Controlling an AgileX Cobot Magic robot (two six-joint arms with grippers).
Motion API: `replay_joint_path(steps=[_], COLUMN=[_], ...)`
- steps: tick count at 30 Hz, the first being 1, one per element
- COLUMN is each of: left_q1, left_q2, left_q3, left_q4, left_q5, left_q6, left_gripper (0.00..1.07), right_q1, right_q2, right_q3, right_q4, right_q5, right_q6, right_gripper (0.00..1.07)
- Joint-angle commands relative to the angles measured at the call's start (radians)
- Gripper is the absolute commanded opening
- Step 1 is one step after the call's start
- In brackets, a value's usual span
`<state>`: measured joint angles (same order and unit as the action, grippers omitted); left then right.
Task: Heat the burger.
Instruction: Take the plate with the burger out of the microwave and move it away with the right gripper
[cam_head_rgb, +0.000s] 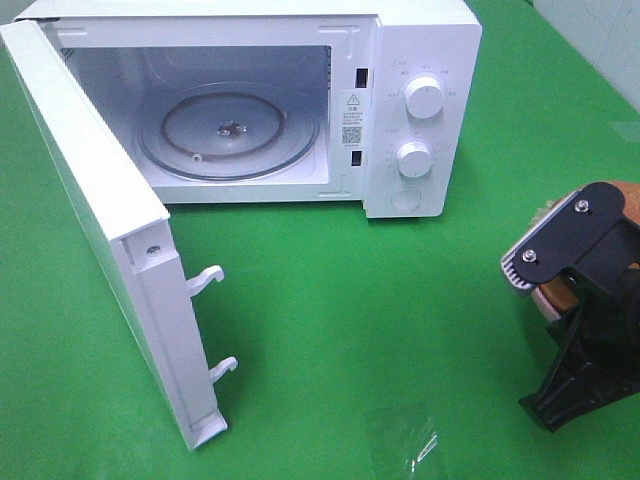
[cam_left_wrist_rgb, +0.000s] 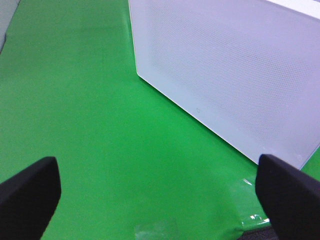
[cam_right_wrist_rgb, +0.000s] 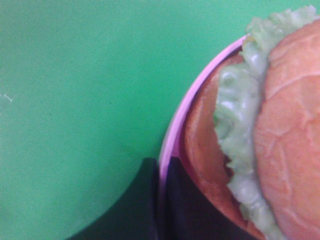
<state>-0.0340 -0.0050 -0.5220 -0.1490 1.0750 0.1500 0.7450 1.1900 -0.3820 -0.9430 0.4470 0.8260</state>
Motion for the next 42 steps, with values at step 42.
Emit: replay_joint_path(steps=[42], left_q1=[0.006], left_q2=[-0.007], left_q3=[0.004], left_q4=[-0.001], left_q5=[-0.005], left_q6=[-0.004], left_gripper=[0.98], right_q1=[-0.409], right_q2=[0.416], right_q3=[-0.062], right_q4=[-0.415], right_q5=[-0.156], right_q6=[0.587], right_gripper=[0.15])
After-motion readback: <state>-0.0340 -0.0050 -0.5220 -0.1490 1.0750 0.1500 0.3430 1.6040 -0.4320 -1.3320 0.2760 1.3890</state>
